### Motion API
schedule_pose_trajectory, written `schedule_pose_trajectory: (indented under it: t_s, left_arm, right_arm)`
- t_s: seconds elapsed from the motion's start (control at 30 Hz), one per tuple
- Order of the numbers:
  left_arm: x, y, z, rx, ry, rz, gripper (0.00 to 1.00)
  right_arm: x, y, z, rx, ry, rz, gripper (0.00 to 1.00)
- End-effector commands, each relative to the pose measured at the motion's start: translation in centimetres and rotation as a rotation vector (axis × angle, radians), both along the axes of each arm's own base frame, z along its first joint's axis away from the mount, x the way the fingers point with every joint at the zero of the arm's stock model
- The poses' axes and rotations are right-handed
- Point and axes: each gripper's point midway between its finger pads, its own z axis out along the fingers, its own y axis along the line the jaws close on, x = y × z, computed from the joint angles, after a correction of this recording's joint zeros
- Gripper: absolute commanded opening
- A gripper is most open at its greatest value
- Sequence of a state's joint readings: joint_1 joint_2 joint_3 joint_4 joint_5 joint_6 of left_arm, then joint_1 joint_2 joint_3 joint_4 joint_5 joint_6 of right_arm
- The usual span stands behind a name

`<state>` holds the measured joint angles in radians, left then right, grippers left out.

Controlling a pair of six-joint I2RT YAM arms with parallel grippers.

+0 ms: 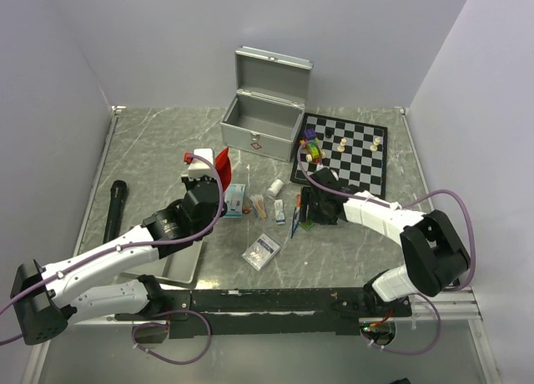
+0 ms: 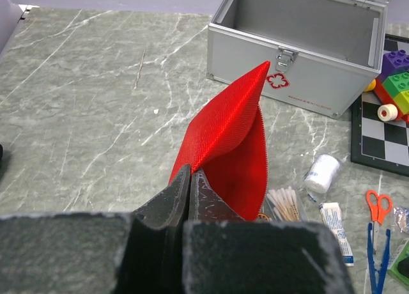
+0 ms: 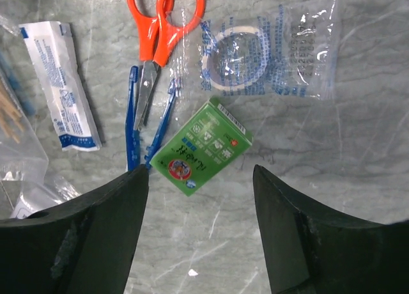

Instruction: Organize the medicine kit

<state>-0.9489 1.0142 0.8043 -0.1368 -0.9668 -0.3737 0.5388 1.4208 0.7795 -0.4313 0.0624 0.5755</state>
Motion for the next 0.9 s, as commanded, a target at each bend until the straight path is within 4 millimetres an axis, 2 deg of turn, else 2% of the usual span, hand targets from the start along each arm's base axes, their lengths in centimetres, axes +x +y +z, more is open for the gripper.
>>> schedule_pose_trajectory:
  t_s: [0.0,0.33,0.57,0.87]
  left_arm:
    - [-0.1,0.0,1.4,-0.063,-0.036,0.008,0.01]
    - [-0.2,0.0,1.2,-0.057,-0.033,0.001,0.01]
    - [-0.1,-0.2,1.1,-0.058,-0.031,-0.005,0.01]
    - [-0.1,-0.3,1.0,-0.054,-0.026,-0.012,0.01]
  right_arm:
    - [1.2,0.6,-0.1,0.025,-0.017,-0.017,0.71]
    - [2.2,1.2,-0.5,0.01,-0.021,0.038,0.67]
    - [3.0,1.1,-0.2,-0.023,-0.034,0.047,0.72]
    - [3.0,0.4,-1.0,-0.069,-0.023,0.059,0.59]
